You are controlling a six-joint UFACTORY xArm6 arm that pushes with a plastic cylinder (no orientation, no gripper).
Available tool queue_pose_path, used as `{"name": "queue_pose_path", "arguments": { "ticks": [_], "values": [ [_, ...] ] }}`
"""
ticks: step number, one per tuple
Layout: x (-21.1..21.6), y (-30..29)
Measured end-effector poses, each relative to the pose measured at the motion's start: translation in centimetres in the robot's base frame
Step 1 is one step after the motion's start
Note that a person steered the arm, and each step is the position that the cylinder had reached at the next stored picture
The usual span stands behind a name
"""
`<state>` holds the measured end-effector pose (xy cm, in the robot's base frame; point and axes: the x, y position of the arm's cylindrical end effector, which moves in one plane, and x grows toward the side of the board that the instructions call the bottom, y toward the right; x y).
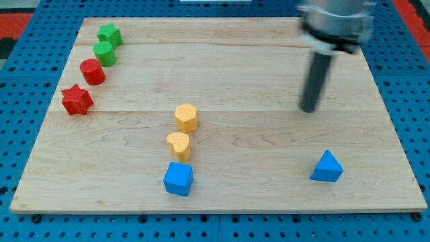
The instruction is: Move the yellow hexagon and blue triangle towards the center to form a vertical line
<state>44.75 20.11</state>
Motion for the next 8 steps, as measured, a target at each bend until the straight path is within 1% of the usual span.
{"name": "queue_pose_path", "arguments": {
  "ticks": [1, 2, 3, 4, 6, 7, 8],
  "values": [
    [5.2, 7.8],
    [11.5, 5.9],
    [15.0, 2.3],
    [14.9, -1.9],
    [7.8, -5.0],
    [4.6, -9.7],
    [1.6, -10.6]
  ]
}}
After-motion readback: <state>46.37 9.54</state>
